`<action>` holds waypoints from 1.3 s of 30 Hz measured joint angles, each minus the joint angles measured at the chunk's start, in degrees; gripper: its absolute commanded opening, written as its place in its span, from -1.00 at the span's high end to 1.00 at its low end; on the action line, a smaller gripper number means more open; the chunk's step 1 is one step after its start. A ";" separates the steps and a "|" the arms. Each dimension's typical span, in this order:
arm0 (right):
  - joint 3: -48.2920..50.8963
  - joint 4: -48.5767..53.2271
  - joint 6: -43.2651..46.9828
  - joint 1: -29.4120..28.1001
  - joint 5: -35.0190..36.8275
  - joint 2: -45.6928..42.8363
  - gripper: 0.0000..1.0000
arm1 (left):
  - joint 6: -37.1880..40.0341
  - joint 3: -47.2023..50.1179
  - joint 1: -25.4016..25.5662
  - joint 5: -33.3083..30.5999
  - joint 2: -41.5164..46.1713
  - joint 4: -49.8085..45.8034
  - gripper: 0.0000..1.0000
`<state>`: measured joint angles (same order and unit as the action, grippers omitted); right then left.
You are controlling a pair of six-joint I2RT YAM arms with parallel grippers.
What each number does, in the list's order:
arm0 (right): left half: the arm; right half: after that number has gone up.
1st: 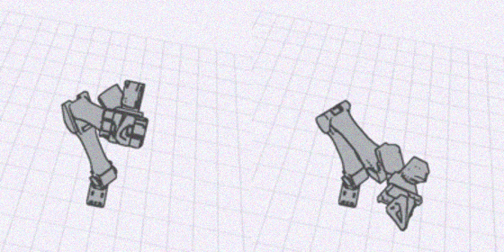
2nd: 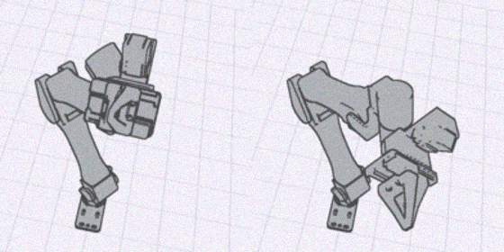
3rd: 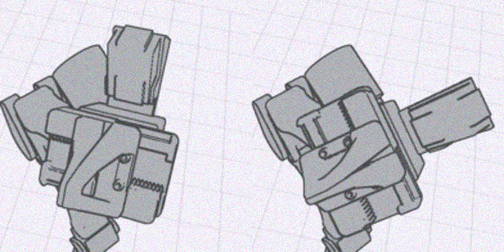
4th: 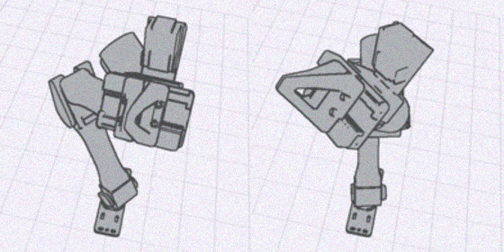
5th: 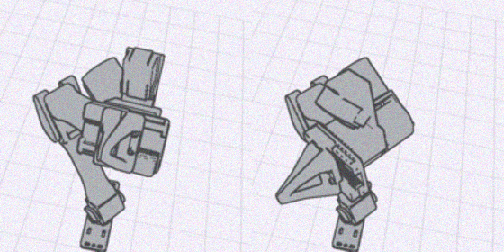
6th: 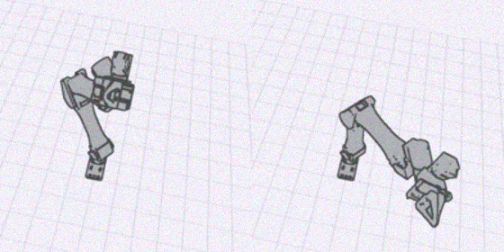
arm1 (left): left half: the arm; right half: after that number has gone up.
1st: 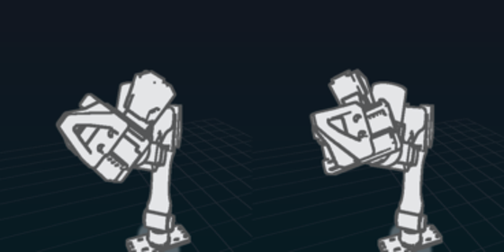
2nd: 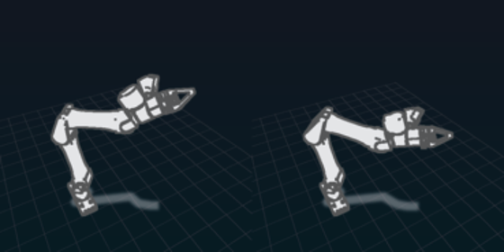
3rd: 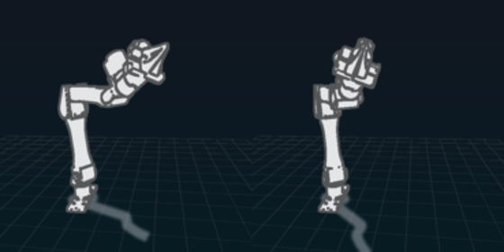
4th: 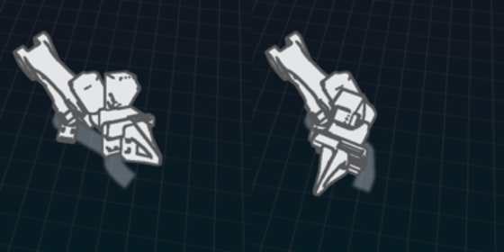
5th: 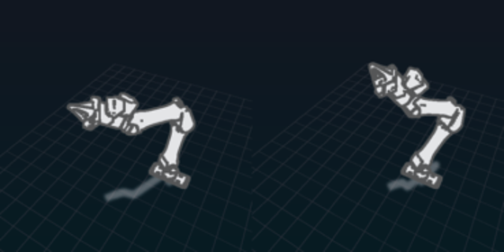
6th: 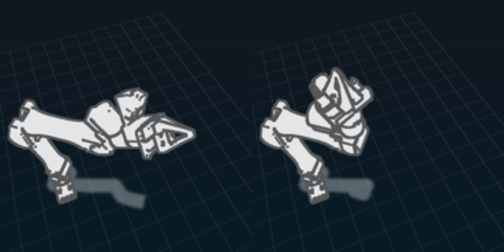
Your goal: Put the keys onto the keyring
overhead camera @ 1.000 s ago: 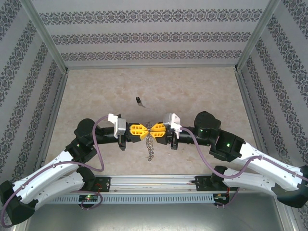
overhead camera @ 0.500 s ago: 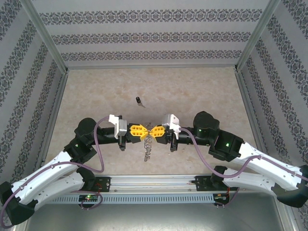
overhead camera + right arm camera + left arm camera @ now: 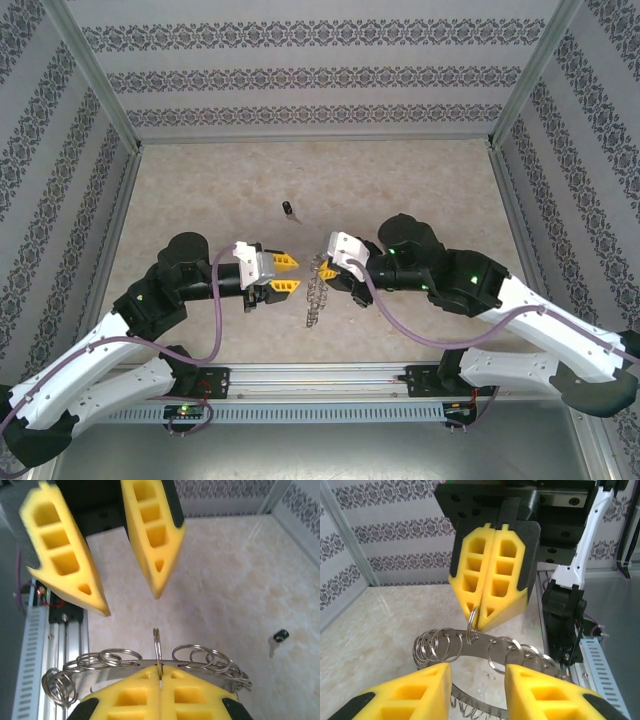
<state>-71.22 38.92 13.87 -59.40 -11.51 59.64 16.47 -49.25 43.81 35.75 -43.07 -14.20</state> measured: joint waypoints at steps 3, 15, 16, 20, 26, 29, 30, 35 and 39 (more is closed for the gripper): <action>-3.28 4.50 1.57 -0.13 1.11 3.45 1.00 | 1.07 -0.07 0.00 -0.07 -0.57 -1.40 0.33; -7.91 10.08 3.91 -1.07 0.79 7.23 1.00 | 1.60 -0.07 0.00 0.07 -3.39 -1.86 0.33; -7.91 10.14 3.96 -1.16 0.59 7.37 1.00 | 1.57 -0.07 0.00 0.15 -3.58 -1.70 0.33; -7.91 10.19 4.15 -1.25 0.11 7.91 1.00 | 1.46 -0.07 0.00 0.50 -4.35 0.00 0.35; -7.91 10.19 4.17 -1.25 -0.02 8.35 1.00 | 0.87 -0.07 0.00 1.31 -5.07 2.25 0.47; -7.91 10.16 4.17 -1.25 -0.11 8.35 1.00 | 0.85 -0.07 0.00 1.31 -5.73 2.62 0.49; -7.91 10.16 4.17 -1.25 -0.11 8.35 1.00 | 0.85 -0.07 0.00 1.31 -5.99 2.64 0.50; -7.91 10.19 4.17 -1.25 -0.09 8.35 1.00 | 0.85 -0.07 0.00 1.57 -6.95 2.64 0.69; -7.91 10.25 4.15 -1.16 0.26 8.28 1.00 | 1.05 -0.07 0.00 2.45 -7.08 2.64 1.00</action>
<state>-79.13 49.17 18.02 -60.55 -11.25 67.92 17.52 -49.32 43.81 38.20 -50.15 -11.55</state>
